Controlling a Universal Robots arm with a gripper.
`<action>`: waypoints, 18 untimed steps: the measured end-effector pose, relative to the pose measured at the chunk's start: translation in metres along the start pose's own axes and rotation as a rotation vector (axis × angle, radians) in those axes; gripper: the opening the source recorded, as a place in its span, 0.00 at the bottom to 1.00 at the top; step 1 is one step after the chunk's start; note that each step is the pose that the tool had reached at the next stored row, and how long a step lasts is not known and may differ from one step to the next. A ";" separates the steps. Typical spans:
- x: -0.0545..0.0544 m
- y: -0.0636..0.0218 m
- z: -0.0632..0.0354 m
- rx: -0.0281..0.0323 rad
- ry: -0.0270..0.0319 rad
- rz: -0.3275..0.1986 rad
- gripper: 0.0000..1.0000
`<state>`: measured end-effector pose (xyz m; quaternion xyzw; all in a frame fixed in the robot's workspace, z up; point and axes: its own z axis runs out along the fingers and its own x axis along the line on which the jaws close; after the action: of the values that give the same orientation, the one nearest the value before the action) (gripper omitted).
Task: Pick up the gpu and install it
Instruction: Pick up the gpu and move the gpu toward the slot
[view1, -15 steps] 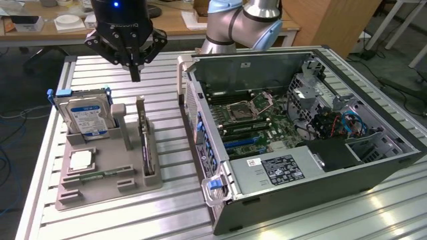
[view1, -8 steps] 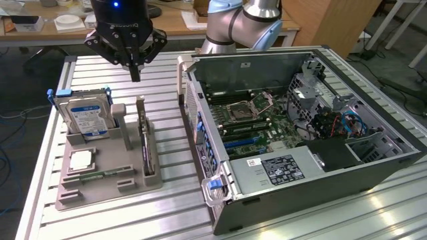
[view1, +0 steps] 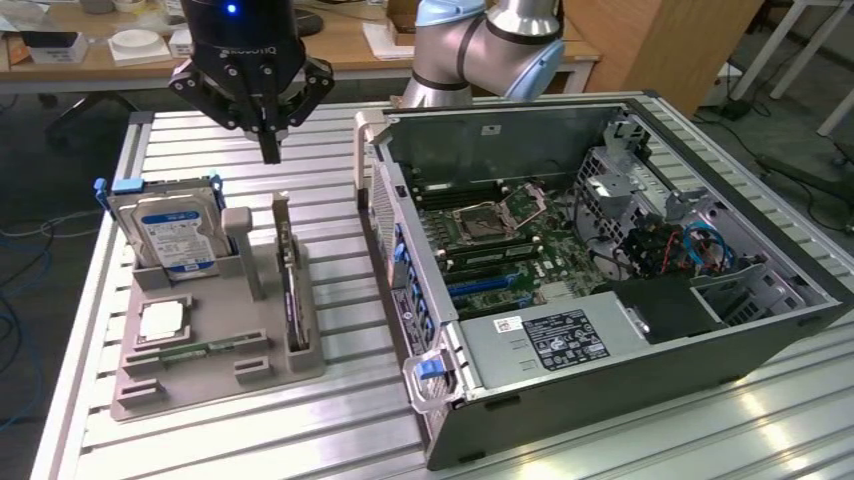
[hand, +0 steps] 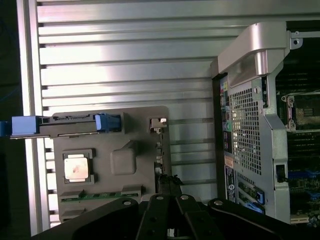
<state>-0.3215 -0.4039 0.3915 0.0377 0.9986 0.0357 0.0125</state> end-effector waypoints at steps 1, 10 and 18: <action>0.000 0.0000 0.0000 0.0003 0.0000 0.000 0.16; 0.000 0.0000 0.0005 0.0037 0.0020 -0.027 0.47; 0.000 -0.0003 0.0027 0.0433 0.0069 -0.061 0.47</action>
<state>-0.3213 -0.4041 0.3888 0.0076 0.9998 0.0138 0.0093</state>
